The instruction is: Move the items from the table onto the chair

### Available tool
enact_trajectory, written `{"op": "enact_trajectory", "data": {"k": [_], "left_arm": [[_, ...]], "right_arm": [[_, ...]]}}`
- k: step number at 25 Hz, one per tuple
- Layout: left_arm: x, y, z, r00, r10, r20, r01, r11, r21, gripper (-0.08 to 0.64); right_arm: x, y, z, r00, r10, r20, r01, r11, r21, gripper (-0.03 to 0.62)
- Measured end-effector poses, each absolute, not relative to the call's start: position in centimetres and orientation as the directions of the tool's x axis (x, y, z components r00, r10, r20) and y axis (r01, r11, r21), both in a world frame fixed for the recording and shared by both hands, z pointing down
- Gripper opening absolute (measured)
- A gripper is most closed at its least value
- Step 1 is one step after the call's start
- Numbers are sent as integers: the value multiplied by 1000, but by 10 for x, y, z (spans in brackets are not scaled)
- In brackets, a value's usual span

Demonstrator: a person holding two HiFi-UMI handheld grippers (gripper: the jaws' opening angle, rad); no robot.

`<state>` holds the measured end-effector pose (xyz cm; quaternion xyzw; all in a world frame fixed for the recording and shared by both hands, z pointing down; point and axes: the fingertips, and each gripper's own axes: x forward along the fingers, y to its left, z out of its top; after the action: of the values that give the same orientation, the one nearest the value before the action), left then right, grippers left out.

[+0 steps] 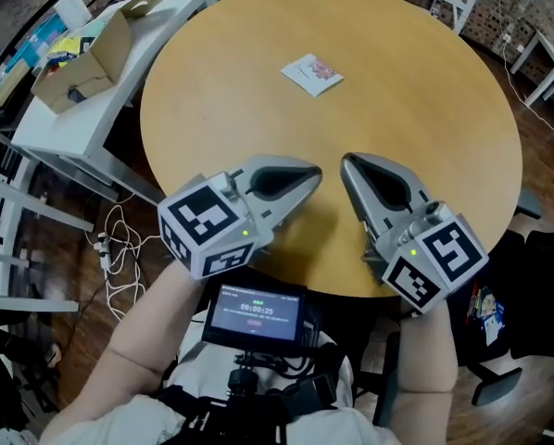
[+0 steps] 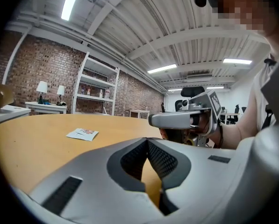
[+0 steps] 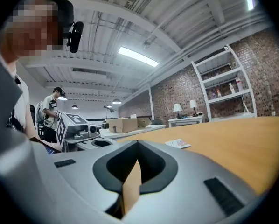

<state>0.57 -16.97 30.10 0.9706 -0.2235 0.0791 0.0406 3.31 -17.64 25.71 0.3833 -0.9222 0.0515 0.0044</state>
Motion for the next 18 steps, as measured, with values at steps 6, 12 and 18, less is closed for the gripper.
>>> {"op": "enact_trajectory", "data": {"k": [6, 12, 18], "left_arm": [[-5, -168, 301, 888, -429, 165, -440, -897, 40, 5], [-6, -167, 301, 891, -424, 163, -435, -899, 41, 5], [-6, -167, 303, 889, -425, 170, -437, -898, 42, 5]], "right_arm": [[24, -184, 275, -701, -706, 102, -713, 693, -109, 6], [23, -187, 285, -689, -713, 127, -724, 680, -112, 6], [27, -188, 286, -688, -715, 126, -726, 677, -118, 6]]}}
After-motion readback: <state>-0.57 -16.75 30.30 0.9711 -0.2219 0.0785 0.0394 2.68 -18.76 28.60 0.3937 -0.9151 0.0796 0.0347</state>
